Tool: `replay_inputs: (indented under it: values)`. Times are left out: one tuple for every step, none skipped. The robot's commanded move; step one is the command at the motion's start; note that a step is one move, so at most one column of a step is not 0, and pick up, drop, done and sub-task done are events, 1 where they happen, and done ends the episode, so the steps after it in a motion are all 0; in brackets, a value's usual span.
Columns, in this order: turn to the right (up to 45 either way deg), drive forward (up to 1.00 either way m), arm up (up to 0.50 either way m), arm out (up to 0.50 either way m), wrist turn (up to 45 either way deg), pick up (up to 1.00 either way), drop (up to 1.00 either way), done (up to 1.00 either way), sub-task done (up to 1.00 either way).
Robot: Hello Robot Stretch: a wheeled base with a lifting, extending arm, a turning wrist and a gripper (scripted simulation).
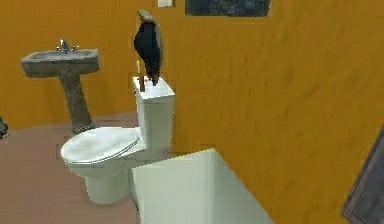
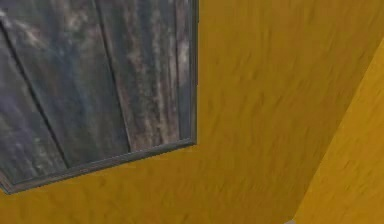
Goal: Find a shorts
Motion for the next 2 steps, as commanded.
replay_inputs:
  values:
    - [-12.0,0.00,0.00,0.00,0.0,0.00,0.00,0.00,0.00]
    - [0.0,0.00,0.00,0.00,0.0,0.00,0.00,1.00,0.00]
